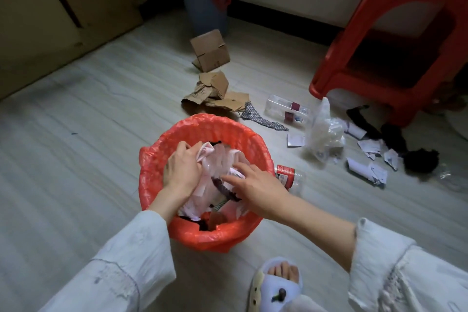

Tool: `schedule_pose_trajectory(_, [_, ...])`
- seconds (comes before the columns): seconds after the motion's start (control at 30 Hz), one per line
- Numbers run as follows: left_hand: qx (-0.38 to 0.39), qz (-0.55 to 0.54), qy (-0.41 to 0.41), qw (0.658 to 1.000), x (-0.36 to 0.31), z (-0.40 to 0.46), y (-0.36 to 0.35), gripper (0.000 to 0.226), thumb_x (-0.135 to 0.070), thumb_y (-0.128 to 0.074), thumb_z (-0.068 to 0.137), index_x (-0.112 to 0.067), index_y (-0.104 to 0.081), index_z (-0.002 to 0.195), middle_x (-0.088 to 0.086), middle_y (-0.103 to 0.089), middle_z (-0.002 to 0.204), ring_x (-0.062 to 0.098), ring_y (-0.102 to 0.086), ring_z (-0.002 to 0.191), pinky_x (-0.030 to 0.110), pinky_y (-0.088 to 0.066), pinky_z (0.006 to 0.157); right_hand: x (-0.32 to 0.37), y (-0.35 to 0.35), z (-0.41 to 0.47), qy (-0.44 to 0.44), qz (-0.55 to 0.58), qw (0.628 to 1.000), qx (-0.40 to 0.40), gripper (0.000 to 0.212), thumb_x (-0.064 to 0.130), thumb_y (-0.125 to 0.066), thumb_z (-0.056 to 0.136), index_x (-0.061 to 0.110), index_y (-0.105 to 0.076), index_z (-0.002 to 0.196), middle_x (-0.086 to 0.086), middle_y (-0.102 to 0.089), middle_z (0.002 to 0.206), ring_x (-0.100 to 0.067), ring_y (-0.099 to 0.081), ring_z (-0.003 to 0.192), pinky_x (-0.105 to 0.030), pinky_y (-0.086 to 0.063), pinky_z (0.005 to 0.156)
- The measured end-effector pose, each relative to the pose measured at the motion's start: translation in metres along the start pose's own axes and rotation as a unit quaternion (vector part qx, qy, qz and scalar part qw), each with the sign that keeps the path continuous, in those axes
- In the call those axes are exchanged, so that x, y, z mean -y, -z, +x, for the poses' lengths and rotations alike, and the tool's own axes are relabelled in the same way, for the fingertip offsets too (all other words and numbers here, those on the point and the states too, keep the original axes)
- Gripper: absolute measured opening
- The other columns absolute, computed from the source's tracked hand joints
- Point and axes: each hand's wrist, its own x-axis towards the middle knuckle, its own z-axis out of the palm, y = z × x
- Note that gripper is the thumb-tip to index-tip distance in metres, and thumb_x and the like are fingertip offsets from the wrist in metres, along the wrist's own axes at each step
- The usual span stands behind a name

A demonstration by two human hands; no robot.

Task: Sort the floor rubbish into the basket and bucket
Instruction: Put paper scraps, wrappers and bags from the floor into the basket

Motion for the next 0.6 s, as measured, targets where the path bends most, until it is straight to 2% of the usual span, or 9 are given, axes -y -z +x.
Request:
schedule_pose_trajectory(0.1, [0.053, -0.002, -0.049, 0.997, 0.016, 0.008, -0.010, 0.052, -0.009, -0.050, 0.089, -0.025, -0.041, 0.138, 0.014, -0.054, 0.116, 0.035, -0.055, 0.105, 0.040, -0.045, 0.084, 0.002, -0.008, -0.003, 0.009, -0.020, 1.000, 0.011, 0.036, 0.025, -0.040, 0.095, 0.026, -0.054, 0.128, -0.009, -0.043, 0.139, -0.029, -0.040, 0.128, -0.040, -0.039, 0.093])
schedule_pose_trajectory(0.17, [0.118, -0.040, -0.095, 0.988, 0.021, 0.005, -0.017, 0.059, -0.010, -0.050, 0.091, -0.021, -0.029, 0.145, 0.012, -0.050, 0.133, 0.032, -0.049, 0.120, 0.037, -0.040, 0.097, 0.006, -0.011, -0.007, 0.012, 0.010, 1.000, -0.009, 0.039, 0.034, -0.036, 0.088, 0.023, -0.067, 0.109, -0.008, -0.062, 0.119, -0.028, -0.057, 0.113, -0.040, -0.047, 0.089])
schedule_pose_trajectory(0.23, [0.212, -0.117, -0.110, 0.964, 0.017, -0.002, -0.026, 0.061, -0.022, -0.042, 0.097, -0.015, -0.010, 0.149, 0.008, -0.029, 0.150, 0.025, -0.031, 0.137, 0.029, -0.025, 0.109, 0.003, -0.015, -0.009, 0.008, 0.011, 0.999, -0.050, 0.041, 0.038, -0.035, 0.081, 0.023, -0.070, 0.094, -0.003, -0.070, 0.100, -0.023, -0.066, 0.098, -0.041, -0.052, 0.085])
schedule_pose_trajectory(0.27, [0.261, -0.145, -0.113, 0.948, 0.014, -0.005, -0.032, 0.062, -0.028, -0.036, 0.099, -0.014, -0.003, 0.149, 0.005, -0.013, 0.155, 0.019, -0.017, 0.143, 0.026, -0.015, 0.114, 0.001, -0.016, -0.011, 0.000, 0.012, 0.998, -0.054, 0.039, 0.038, -0.035, 0.081, 0.023, -0.069, 0.094, -0.001, -0.069, 0.098, -0.022, -0.066, 0.099, -0.042, -0.050, 0.089])
schedule_pose_trajectory(0.3, [0.296, -0.154, -0.116, 0.936, 0.011, -0.006, -0.040, 0.060, -0.032, -0.029, 0.100, -0.015, 0.001, 0.149, 0.003, 0.000, 0.157, 0.015, -0.003, 0.145, 0.027, -0.005, 0.117, 0.000, -0.017, -0.013, -0.002, 0.012, 0.998, -0.066, 0.037, 0.036, -0.036, 0.082, 0.021, -0.067, 0.096, 0.000, -0.068, 0.100, -0.021, -0.064, 0.103, -0.043, -0.047, 0.094])
schedule_pose_trajectory(0.37, [0.353, -0.115, -0.123, 0.920, 0.008, -0.005, -0.056, 0.056, -0.032, -0.017, 0.101, -0.017, 0.008, 0.148, 0.002, 0.015, 0.156, 0.014, 0.015, 0.143, 0.035, 0.003, 0.119, -0.006, -0.016, -0.017, -0.006, 0.024, 0.996, -0.087, 0.034, 0.034, -0.035, 0.086, 0.019, -0.064, 0.097, 0.000, -0.066, 0.106, -0.021, -0.060, 0.111, -0.045, -0.041, 0.102])
schedule_pose_trajectory(0.5, [0.403, -0.009, -0.103, 0.909, 0.010, 0.004, -0.074, 0.052, -0.025, -0.011, 0.101, -0.019, 0.013, 0.147, -0.001, 0.020, 0.155, 0.019, 0.020, 0.142, 0.045, 0.007, 0.117, -0.014, -0.018, -0.028, -0.066, 0.021, 0.991, -0.114, 0.035, 0.035, -0.039, 0.085, 0.016, -0.065, 0.096, -0.005, -0.063, 0.119, -0.024, -0.055, 0.121, -0.050, -0.044, 0.100])
schedule_pose_trajectory(0.53, [0.413, 0.021, -0.099, 0.905, 0.009, 0.006, -0.075, 0.052, -0.022, -0.013, 0.101, -0.015, 0.009, 0.148, 0.000, 0.021, 0.155, 0.023, 0.020, 0.142, 0.049, 0.006, 0.116, -0.013, -0.018, -0.030, -0.097, 0.046, 0.986, -0.129, 0.036, 0.036, -0.041, 0.084, 0.015, -0.064, 0.103, -0.008, -0.058, 0.129, -0.025, -0.050, 0.127, -0.050, -0.041, 0.102])
schedule_pose_trajectory(0.6, [0.431, 0.048, -0.069, 0.899, 0.013, 0.013, -0.084, 0.049, -0.019, -0.017, 0.100, -0.009, -0.005, 0.146, 0.005, 0.023, 0.154, 0.030, 0.019, 0.142, 0.057, 0.002, 0.114, -0.012, -0.019, -0.030, -0.148, 0.116, 0.971, -0.149, 0.047, 0.034, -0.047, 0.088, 0.016, -0.049, 0.131, -0.006, -0.030, 0.152, -0.020, -0.025, 0.142, -0.042, -0.029, 0.111])
